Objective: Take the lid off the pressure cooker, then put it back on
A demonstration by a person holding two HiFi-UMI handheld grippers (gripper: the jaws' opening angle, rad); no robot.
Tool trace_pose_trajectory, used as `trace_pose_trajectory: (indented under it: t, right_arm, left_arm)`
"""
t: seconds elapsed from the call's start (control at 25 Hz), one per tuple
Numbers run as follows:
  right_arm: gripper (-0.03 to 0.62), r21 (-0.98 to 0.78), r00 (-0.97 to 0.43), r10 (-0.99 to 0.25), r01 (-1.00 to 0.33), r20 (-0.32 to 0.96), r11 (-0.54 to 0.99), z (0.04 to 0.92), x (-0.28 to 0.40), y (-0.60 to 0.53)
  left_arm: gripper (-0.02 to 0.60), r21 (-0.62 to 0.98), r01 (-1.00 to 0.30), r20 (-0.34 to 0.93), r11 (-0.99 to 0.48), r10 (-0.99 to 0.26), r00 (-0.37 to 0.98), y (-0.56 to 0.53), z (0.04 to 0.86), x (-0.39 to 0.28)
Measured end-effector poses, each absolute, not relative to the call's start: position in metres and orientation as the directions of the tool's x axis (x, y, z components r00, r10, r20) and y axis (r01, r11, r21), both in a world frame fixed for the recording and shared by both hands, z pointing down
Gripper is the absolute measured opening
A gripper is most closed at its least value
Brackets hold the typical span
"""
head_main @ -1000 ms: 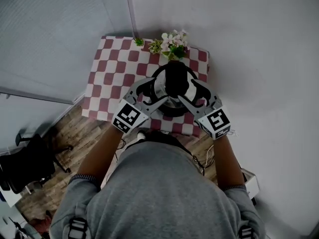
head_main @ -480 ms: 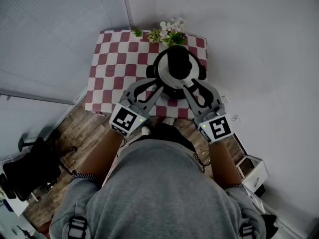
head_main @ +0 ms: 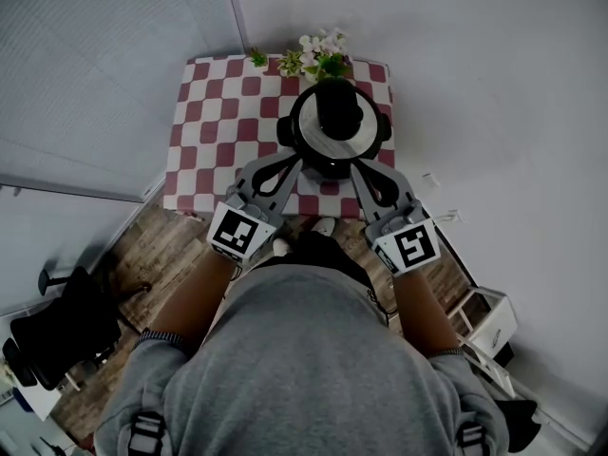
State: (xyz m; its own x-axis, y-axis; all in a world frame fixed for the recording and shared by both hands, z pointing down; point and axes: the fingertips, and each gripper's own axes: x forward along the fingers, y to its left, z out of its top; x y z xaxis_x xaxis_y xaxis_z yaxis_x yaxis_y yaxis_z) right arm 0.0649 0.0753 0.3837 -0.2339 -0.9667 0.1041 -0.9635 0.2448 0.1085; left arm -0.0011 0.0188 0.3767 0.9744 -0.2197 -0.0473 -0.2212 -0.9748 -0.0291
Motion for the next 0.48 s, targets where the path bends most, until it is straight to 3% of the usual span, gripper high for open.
trace_pose_trajectory:
  t: [0.16, 0.48]
  right_arm:
    - [0.005, 0.094, -0.235, -0.97, -0.966, 0.063, 0.24, 0.373, 0.059, 0.075]
    - [0.005, 0.103, -0.249, -0.963, -0.96, 0.105, 0.26, 0.381, 0.062, 0.083]
  left_arm:
    - [0.017, -0.025, -0.217, -0.047, -0.976, -0.215, 0.975, 0.024, 0.377, -0.001]
    - [0.017, -0.008, -0.218, -0.062, -0.976, -0.217, 0.974, 0.03, 0.374, 0.002]
